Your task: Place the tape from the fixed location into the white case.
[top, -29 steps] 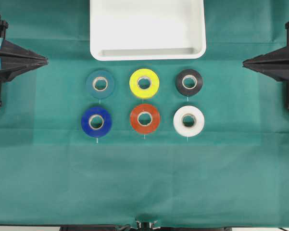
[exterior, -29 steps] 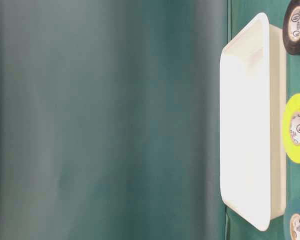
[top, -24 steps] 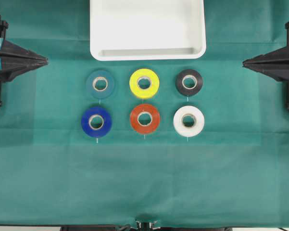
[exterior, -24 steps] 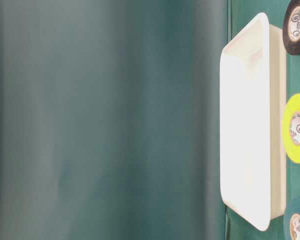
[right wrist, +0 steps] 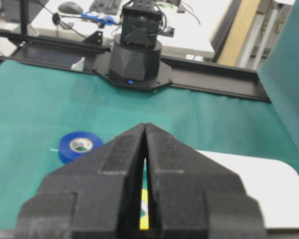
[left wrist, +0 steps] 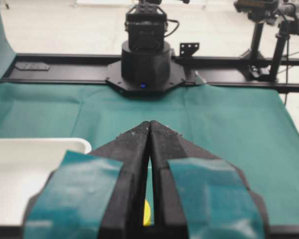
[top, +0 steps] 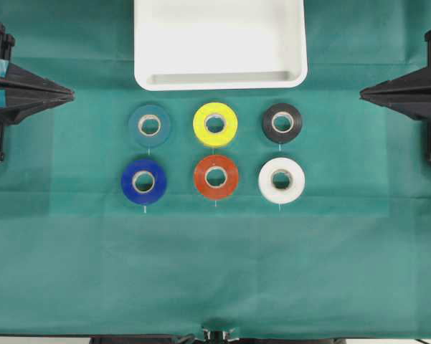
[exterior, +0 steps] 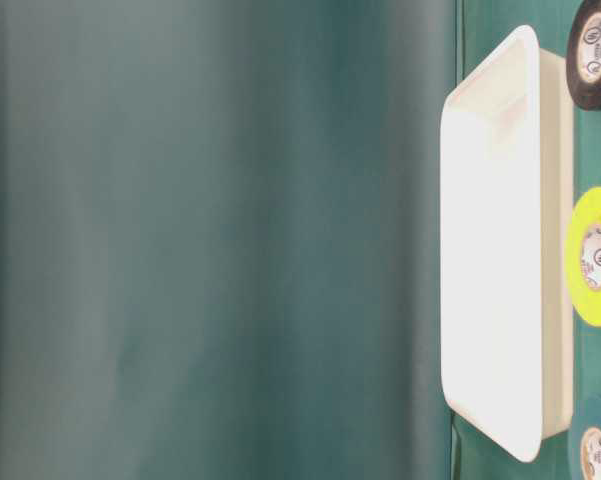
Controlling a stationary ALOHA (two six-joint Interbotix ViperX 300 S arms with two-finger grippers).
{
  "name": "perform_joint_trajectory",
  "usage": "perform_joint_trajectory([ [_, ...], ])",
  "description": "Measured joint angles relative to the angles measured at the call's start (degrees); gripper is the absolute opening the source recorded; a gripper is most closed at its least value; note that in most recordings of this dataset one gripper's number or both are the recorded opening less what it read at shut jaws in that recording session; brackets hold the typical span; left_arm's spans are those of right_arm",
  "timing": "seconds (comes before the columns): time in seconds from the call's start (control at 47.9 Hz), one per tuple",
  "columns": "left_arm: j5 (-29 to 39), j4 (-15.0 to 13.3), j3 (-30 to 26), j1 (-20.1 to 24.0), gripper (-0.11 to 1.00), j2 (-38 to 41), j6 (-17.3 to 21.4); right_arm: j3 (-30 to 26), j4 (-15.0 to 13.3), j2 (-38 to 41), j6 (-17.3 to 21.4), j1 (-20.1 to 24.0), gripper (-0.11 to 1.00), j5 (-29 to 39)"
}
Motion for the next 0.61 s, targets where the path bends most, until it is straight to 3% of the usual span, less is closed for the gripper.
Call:
perform_joint_trajectory([
  [0.376, 0.8, 0.0, 0.0, 0.0, 0.05, 0.1, 0.2, 0.0, -0.1, -0.1, -0.1, 0.0, 0.0, 0.0],
  [0.502, 0.8, 0.0, 0.0, -0.1, 0.28, 0.1, 0.2, 0.0, -0.1, -0.1, -0.1, 0.0, 0.0, 0.0],
  [0.606, 0.8, 0.0, 0.0, 0.0, 0.6, 0.1, 0.2, 0.0, -0.1, -0.1, -0.1, 0.0, 0.0, 0.0],
])
